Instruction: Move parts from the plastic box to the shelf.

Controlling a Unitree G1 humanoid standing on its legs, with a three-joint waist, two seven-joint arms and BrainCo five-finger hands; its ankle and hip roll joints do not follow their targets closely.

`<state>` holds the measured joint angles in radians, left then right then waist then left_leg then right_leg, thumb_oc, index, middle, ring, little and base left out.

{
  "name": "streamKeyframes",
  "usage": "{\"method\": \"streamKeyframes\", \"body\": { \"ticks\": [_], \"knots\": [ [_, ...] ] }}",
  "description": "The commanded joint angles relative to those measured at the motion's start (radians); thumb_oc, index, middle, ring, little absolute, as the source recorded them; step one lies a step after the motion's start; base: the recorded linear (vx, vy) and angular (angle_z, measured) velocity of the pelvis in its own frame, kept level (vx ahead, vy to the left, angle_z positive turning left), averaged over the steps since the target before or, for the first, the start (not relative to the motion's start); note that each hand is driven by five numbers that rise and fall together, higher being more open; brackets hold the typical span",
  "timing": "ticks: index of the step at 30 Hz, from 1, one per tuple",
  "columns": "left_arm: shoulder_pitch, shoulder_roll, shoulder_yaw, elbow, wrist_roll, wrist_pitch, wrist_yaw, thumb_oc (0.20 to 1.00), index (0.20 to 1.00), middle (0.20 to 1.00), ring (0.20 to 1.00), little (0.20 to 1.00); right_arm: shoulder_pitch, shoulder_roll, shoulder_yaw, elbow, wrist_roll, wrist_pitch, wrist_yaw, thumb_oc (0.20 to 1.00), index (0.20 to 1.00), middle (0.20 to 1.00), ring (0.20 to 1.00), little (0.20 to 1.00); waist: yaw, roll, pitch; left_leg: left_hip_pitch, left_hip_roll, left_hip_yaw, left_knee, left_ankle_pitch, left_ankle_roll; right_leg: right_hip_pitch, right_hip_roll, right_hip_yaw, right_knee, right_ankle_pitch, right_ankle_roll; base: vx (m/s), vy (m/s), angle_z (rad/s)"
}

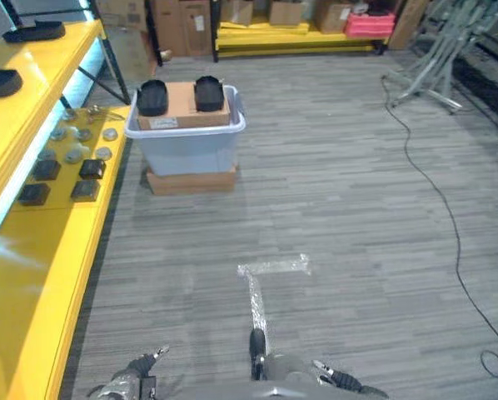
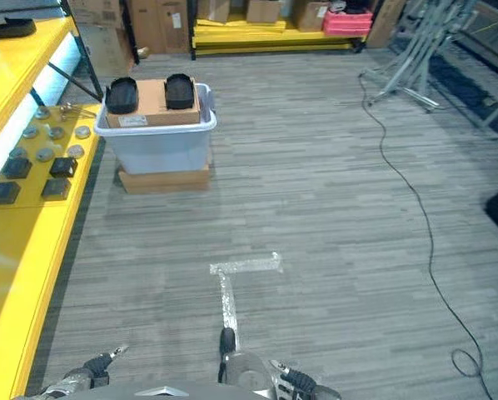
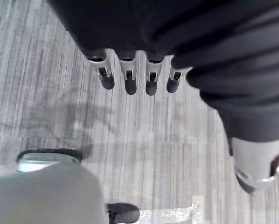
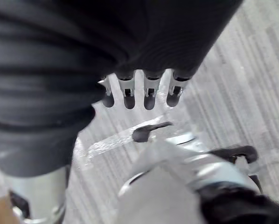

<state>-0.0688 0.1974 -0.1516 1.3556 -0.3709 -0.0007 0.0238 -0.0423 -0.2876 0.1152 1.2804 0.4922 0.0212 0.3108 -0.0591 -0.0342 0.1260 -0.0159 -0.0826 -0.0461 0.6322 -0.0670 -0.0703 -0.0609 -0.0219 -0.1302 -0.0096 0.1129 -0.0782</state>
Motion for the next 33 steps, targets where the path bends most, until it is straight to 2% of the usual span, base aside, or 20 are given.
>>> {"method": "streamKeyframes", "body": {
  "ticks": [1,2,3,4,5,8,11,13,15,16,19,21,22,24,26,27,29,31,33],
  "knots": [
    [-0.027,0.034,-0.01,-0.052,-0.023,-0.01,0.008,1.0,1.0,1.0,1.0,1.0,-0.008,-0.045,0.025,0.028,-0.036,-0.028,-0.039,1.0,1.0,1.0,1.0,1.0,0.015,-0.039,0.048,-0.184,0.051,0.032,0.135,0.181,0.052,0.031,-0.033,0.06,0.022,0.001,0.065,0.21,-0.109,-0.09],
    [-0.028,0.033,-0.009,-0.054,-0.016,-0.007,0.006,1.0,1.0,1.0,1.0,1.0,-0.008,-0.047,0.024,0.027,-0.033,-0.033,-0.042,1.0,1.0,1.0,1.0,1.0,0.02,-0.037,0.051,-0.2,0.056,0.035,0.137,0.175,0.055,0.04,-0.03,0.06,0.02,-0.003,0.065,0.38,-0.114,0.06],
    [-0.028,0.032,-0.008,-0.055,0.002,-0.003,-0.001,1.0,1.0,1.0,1.0,1.0,-0.015,-0.052,0.015,0.024,-0.027,-0.041,-0.051,1.0,1.0,1.0,1.0,1.0,0.033,-0.03,0.054,-0.203,0.067,0.059,0.029,0.158,0.064,0.07,-0.019,0.056,0.006,-0.019,0.07,0.57,0.046,0.08],
    [-0.018,0.031,-0.01,-0.041,0.005,-0.006,0.002,1.0,1.0,1.0,1.0,1.0,-0.033,-0.056,0.005,0.019,-0.026,-0.043,-0.06,1.0,1.0,1.0,1.0,1.0,0.057,-0.01,0.052,-0.196,0.08,0.11,-0.248,0.166,0.058,0.11,0.007,0.052,-0.016,-0.053,0.081,0.56,0.068,0.02],
    [-0.016,0.03,-0.01,-0.039,0.005,-0.006,0.002,1.0,1.0,1.0,1.0,1.0,-0.034,-0.057,0.004,0.019,-0.03,-0.044,-0.061,1.0,1.0,1.0,1.0,1.0,0.061,-0.01,0.056,-0.186,0.078,0.116,-0.273,0.168,0.057,0.121,0.006,0.054,-0.021,-0.056,0.082,0.54,0.125,-0.05],
    [0.005,0.03,-0.014,-0.026,0.027,-0.012,0.0,1.0,1.0,1.0,1.0,1.0,-0.044,-0.064,0.008,0.017,-0.054,-0.05,-0.075,1.0,1.0,1.0,1.0,1.0,0.111,0.007,0.062,-0.226,0.081,0.085,-0.523,0.242,0.03,0.176,0.028,0.079,-0.026,-0.093,0.09,0.4,0.112,-0.06],
    [0.022,0.033,-0.015,-0.017,0.024,-0.016,0.0,1.0,1.0,1.0,1.0,1.0,-0.05,-0.07,0.015,0.016,-0.01,-0.059,-0.072,1.0,1.0,1.0,1.0,1.0,0.146,0.012,0.065,-0.268,0.091,0.071,-0.564,0.296,0.012,0.22,0.035,0.09,-0.022,-0.129,0.087,0.41,0.164,-0.29],
    [0.034,0.039,0.004,-0.01,0.033,-0.016,0.001,1.0,1.0,1.0,1.0,1.0,-0.053,-0.066,0.014,0.014,-0.006,-0.059,-0.075,1.0,1.0,1.0,1.0,1.0,0.159,0.005,0.055,-0.268,0.086,0.106,-0.561,0.266,0.027,0.252,0.02,0.1,0.0,-0.168,0.098,0.37,0.232,-0.15],
    [0.035,0.045,0.014,-0.006,0.048,-0.013,0.004,1.0,1.0,1.0,1.0,1.0,-0.055,-0.056,0.009,0.018,0.0,-0.047,-0.083,1.0,1.0,1.0,1.0,1.0,0.17,-0.004,0.038,-0.256,0.07,0.127,-0.535,0.221,0.06,0.277,0.004,0.097,0.045,-0.213,0.111,0.34,0.225,-0.23],
    [0.031,0.048,0.011,-0.005,0.05,-0.018,0.014,1.0,1.0,1.0,1.0,1.0,-0.051,-0.045,0.002,0.024,0.003,-0.047,-0.071,1.0,1.0,1.0,1.0,1.0,0.172,-0.005,0.028,-0.23,0.066,0.137,-0.537,0.2,0.08,0.264,-0.008,0.066,0.121,-0.228,0.121,0.32,0.224,-0.38],
    [-0.001,0.067,-0.003,-0.002,0.061,-0.031,0.024,1.0,1.0,1.0,1.0,1.0,-0.033,-0.017,-0.004,0.022,-0.004,-0.08,-0.077,1.0,1.0,1.0,1.0,1.0,0.151,0.019,0.017,-0.145,0.049,0.131,-0.553,0.154,0.136,0.113,-0.052,0.003,0.496,-0.1,0.179,0.34,0.285,0.0],
    [-0.017,0.071,-0.018,-0.008,0.069,-0.037,0.028,1.0,1.0,1.0,1.0,1.0,-0.038,-0.006,0.007,0.019,0.007,-0.09,-0.077,1.0,1.0,1.0,1.0,1.0,0.14,0.035,0.022,-0.098,0.052,0.126,-0.562,0.13,0.148,0.027,-0.08,-0.015,0.575,-0.059,0.181,0.25,0.183,0.07],
    [-0.025,0.074,-0.025,-0.013,0.064,-0.038,0.03,1.0,1.0,1.0,1.0,1.0,-0.042,0.001,0.014,0.015,0.001,-0.091,-0.077,1.0,1.0,1.0,1.0,1.0,0.133,0.04,0.027,-0.074,0.053,0.124,-0.569,0.121,0.15,-0.004,-0.09,-0.029,0.555,-0.059,0.176,0.3,0.102,0.26],
    [-0.043,0.082,-0.037,-0.028,0.054,-0.047,0.028,1.0,1.0,1.0,1.0,1.0,-0.045,0.012,0.032,0.008,-0.02,-0.1,-0.078,1.0,1.0,1.0,1.0,1.0,0.115,0.043,0.039,-0.021,0.052,0.119,-0.592,0.112,0.141,-0.025,-0.103,-0.059,0.434,-0.068,0.168,0.31,0.007,0.35],
    [-0.066,0.089,-0.05,-0.049,0.04,-0.057,0.019,1.0,1.0,1.0,1.0,1.0,-0.045,0.012,0.047,0.007,-0.024,-0.115,-0.077,1.0,1.0,1.0,1.0,1.0,0.088,0.031,0.05,0.019,0.043,0.104,-0.604,0.091,0.125,-0.025,-0.099,-0.066,0.209,-0.066,0.17,0.34,-0.082,0.21],
    [-0.074,0.088,-0.056,-0.054,0.037,-0.059,0.02,1.0,1.0,1.0,1.0,1.0,-0.045,0.011,0.05,0.008,-0.023,-0.12,-0.076,1.0,1.0,1.0,1.0,1.0,0.075,0.024,0.05,0.03,0.034,0.094,-0.606,0.077,0.126,-0.037,-0.096,-0.049,0.15,-0.047,0.174,0.36,-0.088,0.14],
    [-0.099,0.08,-0.081,-0.063,0.013,-0.053,0.021,1.0,1.0,1.0,1.0,1.0,-0.036,0.004,0.047,0.009,-0.046,-0.148,-0.071,1.0,1.0,1.0,1.0,1.0,0.015,0.014,0.049,0.084,0.004,0.032,-0.621,0.023,0.135,-0.103,-0.088,0.052,0.055,0.053,0.202,0.39,-0.084,0.5],
    [-0.109,0.075,-0.091,-0.061,-0.002,-0.049,0.019,1.0,1.0,1.0,1.0,1.0,-0.033,0.003,0.045,0.008,-0.07,-0.168,-0.082,1.0,1.0,1.0,1.0,1.0,-0.008,0.013,0.048,0.107,0.0,0.009,-0.625,0.0,0.14,-0.133,-0.091,0.084,0.033,0.083,0.211,0.32,-0.109,0.85],
    [-0.108,0.064,-0.099,-0.058,-0.02,-0.047,0.016,1.0,1.0,1.0,1.0,1.0,-0.03,0.003,0.041,0.008,-0.083,-0.162,-0.093,1.0,1.0,1.0,1.0,1.0,-0.023,0.014,0.048,0.133,0.005,-0.009,-0.624,-0.023,0.14,-0.145,-0.09,0.096,0.026,0.098,0.214,0.3,-0.18,0.56]
  ]
}}
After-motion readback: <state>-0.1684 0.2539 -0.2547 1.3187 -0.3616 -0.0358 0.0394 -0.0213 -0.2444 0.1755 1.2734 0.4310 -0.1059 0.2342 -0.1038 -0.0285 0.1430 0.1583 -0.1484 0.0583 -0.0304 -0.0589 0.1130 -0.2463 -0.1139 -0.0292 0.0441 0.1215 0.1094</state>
